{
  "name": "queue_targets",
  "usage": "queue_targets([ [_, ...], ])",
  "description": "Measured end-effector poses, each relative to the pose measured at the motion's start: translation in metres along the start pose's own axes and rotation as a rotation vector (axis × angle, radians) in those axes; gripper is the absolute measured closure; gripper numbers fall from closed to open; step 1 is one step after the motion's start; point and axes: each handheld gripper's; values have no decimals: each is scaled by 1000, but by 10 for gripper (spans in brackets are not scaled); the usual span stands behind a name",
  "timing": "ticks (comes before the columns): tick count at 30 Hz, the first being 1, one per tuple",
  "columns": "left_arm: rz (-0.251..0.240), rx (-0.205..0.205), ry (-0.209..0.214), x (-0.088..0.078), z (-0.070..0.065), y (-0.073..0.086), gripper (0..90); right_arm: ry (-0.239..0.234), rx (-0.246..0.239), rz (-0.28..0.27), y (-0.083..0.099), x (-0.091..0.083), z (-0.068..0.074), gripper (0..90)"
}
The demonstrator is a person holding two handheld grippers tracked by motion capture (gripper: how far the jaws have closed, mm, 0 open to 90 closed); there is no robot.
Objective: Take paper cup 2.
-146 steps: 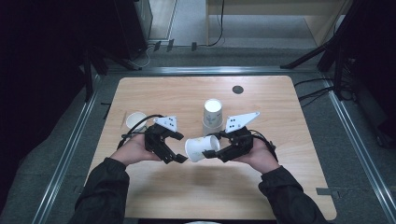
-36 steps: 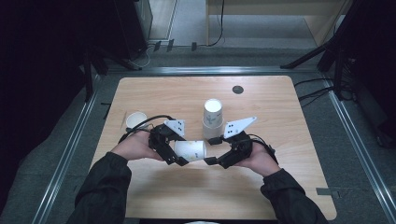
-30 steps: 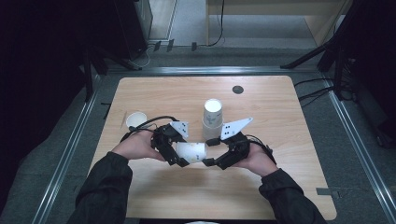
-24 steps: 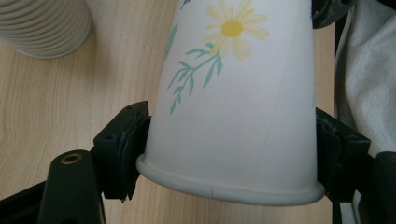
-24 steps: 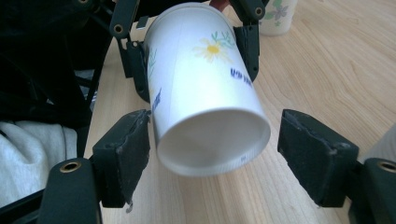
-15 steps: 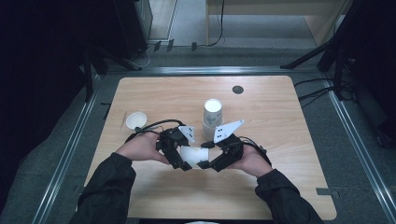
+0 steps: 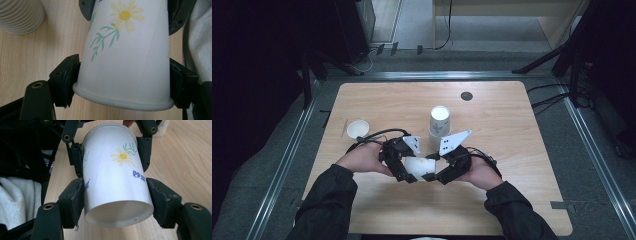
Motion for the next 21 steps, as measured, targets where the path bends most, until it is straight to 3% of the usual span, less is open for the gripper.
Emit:
queue_targets([
  [8,-82,-33,-30,-10,1,8,131,9,8,-25,-1,-10,-1,345],
  [14,-179,-71,-41,-19,2,19,128,14,17,-66,-2,-24,-3,344],
  [21,-250,-102,-69,-26,-1,28,129,13,18,-107,-4,-35,-4,344],
])
Point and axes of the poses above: each handheld gripper's, and its own axes: x roughly forward along the jaws, y roughly out of its underside, z roughly to its left, and after that the axes turned 14 degrees about x, right-handed
